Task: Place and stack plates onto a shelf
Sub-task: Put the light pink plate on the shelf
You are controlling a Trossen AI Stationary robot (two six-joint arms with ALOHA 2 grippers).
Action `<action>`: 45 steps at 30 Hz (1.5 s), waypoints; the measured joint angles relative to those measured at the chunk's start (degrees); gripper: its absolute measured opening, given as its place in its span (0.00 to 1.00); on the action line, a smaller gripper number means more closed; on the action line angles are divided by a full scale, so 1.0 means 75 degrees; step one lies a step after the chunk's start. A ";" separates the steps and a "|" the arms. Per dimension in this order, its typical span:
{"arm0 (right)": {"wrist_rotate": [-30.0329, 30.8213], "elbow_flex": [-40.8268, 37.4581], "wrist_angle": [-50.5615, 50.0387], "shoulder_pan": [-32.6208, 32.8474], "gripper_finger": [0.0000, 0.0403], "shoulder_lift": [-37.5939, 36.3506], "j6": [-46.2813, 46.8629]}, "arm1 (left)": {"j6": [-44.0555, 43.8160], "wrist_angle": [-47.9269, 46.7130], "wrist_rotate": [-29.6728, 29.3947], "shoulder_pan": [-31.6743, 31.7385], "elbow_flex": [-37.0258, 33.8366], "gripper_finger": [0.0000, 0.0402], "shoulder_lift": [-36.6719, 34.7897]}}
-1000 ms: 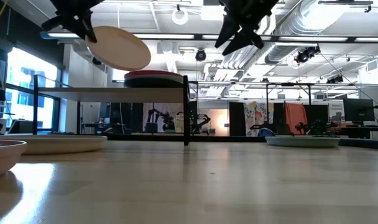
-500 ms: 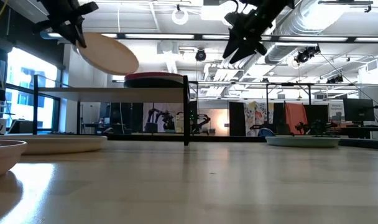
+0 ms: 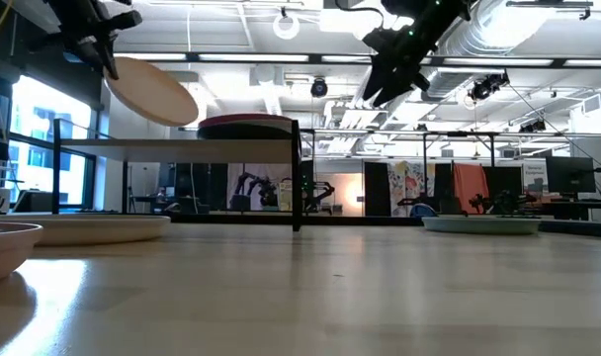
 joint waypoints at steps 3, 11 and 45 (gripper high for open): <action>0.0003 0.0000 -0.0002 -0.0056 0.39 0.0000 -0.0117 | -0.0003 -0.0120 0.0011 0.0206 0.0000 0.07 0.0103; 0.0000 0.0000 -0.0002 -0.0083 0.39 0.0000 -0.0391 | -0.0171 -0.0409 0.0633 0.0476 -0.0003 0.07 0.0493; 0.0003 -0.0006 -0.0398 -0.0083 0.39 0.0000 -0.0521 | -0.0311 -0.0711 0.0898 0.0804 -0.0003 0.29 0.1701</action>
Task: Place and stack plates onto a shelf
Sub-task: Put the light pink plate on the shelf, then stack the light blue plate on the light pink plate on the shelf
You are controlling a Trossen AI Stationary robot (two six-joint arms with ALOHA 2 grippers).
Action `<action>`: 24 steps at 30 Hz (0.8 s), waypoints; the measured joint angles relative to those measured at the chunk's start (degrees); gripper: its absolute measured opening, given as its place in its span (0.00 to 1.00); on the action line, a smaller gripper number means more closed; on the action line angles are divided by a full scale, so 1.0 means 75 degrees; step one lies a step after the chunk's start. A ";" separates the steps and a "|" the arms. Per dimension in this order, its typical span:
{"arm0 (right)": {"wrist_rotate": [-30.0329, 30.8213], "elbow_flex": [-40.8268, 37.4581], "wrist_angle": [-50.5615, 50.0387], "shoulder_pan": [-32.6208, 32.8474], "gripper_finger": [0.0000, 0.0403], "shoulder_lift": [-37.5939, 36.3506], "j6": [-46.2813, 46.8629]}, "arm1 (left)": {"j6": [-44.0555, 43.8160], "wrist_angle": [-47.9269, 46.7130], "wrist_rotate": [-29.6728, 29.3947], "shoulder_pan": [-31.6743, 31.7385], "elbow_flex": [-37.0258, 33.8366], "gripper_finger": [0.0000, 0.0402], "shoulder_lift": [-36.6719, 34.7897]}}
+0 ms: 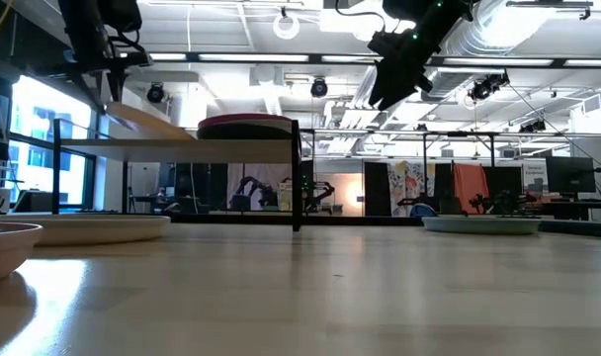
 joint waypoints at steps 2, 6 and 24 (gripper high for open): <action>0.0000 0.0000 0.0000 0.0000 0.39 0.0000 0.0000 | 0.0177 0.0002 -0.0037 0.0002 0.0000 0.30 0.0015; 0.0000 0.0000 -0.0001 0.0000 0.39 0.0000 0.0000 | 0.0311 -0.0059 -0.0089 0.0007 0.0000 0.30 0.0012; -0.0053 0.0000 -0.1149 -0.0012 0.39 0.0000 -0.0317 | 0.0910 -0.1237 0.0242 0.0378 0.0000 0.30 -0.0173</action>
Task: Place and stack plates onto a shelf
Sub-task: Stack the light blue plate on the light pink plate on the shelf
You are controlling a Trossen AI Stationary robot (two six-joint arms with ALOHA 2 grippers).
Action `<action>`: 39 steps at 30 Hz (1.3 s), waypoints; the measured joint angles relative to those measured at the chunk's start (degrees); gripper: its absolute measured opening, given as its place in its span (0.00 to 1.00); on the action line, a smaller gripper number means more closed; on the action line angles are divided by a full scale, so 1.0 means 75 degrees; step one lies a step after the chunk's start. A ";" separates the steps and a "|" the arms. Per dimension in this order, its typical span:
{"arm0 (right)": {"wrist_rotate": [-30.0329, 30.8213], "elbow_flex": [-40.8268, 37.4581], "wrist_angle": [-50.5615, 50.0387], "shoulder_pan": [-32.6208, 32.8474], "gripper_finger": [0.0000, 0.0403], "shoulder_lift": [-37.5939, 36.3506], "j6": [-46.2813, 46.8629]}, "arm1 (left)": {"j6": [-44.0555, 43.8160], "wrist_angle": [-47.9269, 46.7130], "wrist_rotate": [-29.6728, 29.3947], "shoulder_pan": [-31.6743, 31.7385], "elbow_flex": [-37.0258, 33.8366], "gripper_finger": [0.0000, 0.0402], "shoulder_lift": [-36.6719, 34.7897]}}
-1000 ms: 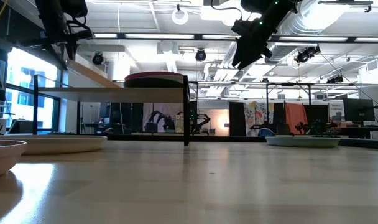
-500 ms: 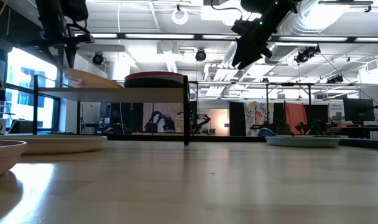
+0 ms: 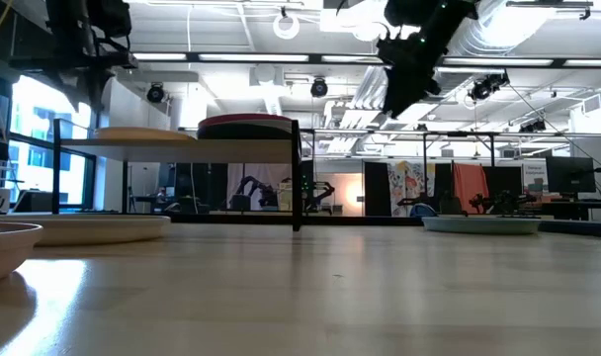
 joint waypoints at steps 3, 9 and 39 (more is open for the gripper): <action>-0.0338 -0.0003 -0.0915 -0.0003 0.39 0.0005 -0.0075 | 0.0001 -0.0043 0.0351 -0.0102 0.0000 0.30 -0.0238; -0.0411 -0.0006 -0.2066 0.0006 0.39 0.0009 -0.0133 | 0.0001 -0.0049 0.0472 -0.0639 0.0000 0.30 -0.0759; 0.0449 -0.1789 -0.2023 0.1475 0.38 0.0819 0.1784 | -0.0031 0.0436 0.0748 -0.4435 0.0000 0.30 -0.1295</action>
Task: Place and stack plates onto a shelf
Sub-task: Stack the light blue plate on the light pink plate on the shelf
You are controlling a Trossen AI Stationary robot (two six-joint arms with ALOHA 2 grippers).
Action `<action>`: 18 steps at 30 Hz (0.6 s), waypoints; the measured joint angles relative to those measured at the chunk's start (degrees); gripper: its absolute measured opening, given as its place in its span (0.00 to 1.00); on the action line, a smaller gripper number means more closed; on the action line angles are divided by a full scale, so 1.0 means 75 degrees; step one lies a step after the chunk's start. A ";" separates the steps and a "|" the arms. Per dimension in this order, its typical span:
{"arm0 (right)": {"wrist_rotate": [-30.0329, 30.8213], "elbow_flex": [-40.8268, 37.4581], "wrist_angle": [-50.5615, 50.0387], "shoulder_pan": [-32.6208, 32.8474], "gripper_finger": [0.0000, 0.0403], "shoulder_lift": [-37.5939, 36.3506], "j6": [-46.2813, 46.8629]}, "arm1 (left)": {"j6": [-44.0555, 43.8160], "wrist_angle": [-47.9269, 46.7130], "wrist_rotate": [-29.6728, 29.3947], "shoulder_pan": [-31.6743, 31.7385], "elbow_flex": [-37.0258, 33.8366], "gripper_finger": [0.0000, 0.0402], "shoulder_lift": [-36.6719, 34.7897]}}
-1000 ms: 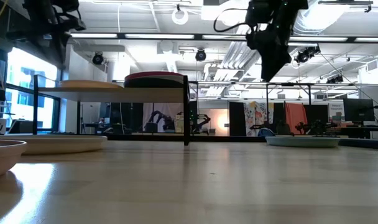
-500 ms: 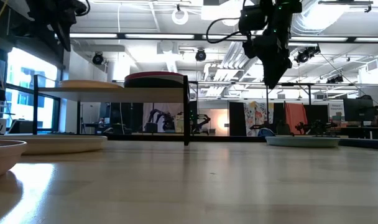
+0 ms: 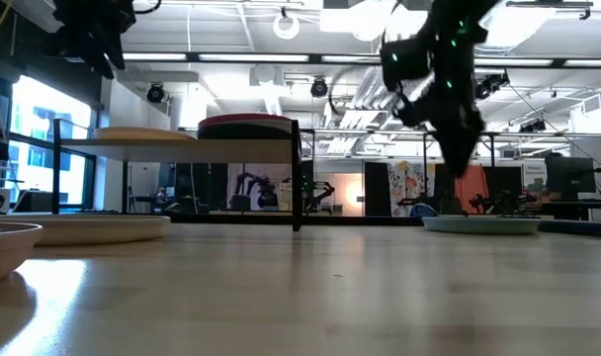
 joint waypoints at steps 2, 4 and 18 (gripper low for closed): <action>0.0181 -0.0337 0.0047 -0.0011 0.36 0.0000 0.0130 | -0.0102 0.0001 -0.0034 -0.0156 0.0000 0.30 0.0000; 0.0120 -0.0512 0.0152 -0.0024 0.34 -0.0003 0.0059 | -0.0193 0.0002 -0.0073 -0.0255 0.0000 0.30 0.0002; 0.0211 -0.1362 0.1714 -0.0142 0.31 -0.0012 -0.0059 | -0.0189 0.0279 -0.0149 -0.0329 0.0000 0.30 0.0152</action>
